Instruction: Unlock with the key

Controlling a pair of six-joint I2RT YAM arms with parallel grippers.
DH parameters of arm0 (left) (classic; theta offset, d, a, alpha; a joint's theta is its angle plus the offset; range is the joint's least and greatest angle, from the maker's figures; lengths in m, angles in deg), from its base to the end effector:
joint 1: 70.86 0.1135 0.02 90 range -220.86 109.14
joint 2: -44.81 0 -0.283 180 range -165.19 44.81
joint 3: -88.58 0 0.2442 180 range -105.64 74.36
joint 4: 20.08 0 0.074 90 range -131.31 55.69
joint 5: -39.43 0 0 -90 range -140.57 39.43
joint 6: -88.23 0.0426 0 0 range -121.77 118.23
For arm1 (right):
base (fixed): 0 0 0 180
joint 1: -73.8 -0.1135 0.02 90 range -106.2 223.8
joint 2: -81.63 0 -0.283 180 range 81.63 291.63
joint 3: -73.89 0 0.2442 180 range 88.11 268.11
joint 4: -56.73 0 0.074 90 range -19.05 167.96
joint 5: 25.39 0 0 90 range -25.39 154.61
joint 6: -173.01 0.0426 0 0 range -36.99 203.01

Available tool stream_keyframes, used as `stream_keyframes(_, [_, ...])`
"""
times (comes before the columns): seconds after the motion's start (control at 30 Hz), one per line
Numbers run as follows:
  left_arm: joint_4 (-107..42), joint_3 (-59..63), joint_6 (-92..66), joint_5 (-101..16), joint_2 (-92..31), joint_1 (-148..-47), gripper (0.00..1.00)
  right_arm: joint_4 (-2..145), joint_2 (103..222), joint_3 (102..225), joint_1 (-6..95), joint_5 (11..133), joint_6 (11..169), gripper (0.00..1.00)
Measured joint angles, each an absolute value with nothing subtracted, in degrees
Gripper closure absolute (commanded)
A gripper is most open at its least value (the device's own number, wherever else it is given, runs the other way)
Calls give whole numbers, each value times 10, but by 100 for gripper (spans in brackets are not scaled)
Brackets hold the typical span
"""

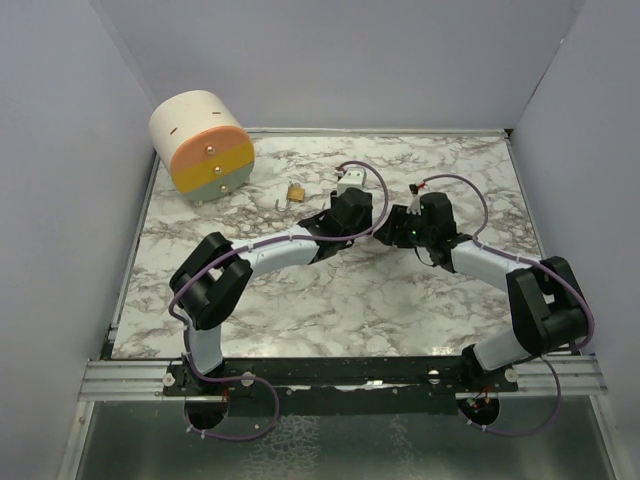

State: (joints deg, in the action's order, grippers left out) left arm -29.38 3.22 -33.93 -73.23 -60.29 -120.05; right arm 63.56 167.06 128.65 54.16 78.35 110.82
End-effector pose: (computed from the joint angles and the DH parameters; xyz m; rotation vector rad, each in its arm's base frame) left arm 0.2886 -0.3092 0.2492 0.0646 2.0680 -0.4760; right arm 0.2782 0.1100 0.2008 0.0275 2.3006 0.7090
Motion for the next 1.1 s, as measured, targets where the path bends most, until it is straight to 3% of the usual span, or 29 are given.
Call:
stream_keyframes(0.77, [-253,8,-390,-696,-612,-1199,100,496,1776,1286,539,885,1214,52])
stream_keyframes(1.1, [-269,10,-375,-718,-612,-1198,100,519,1738,1271,540,861,1207,52])
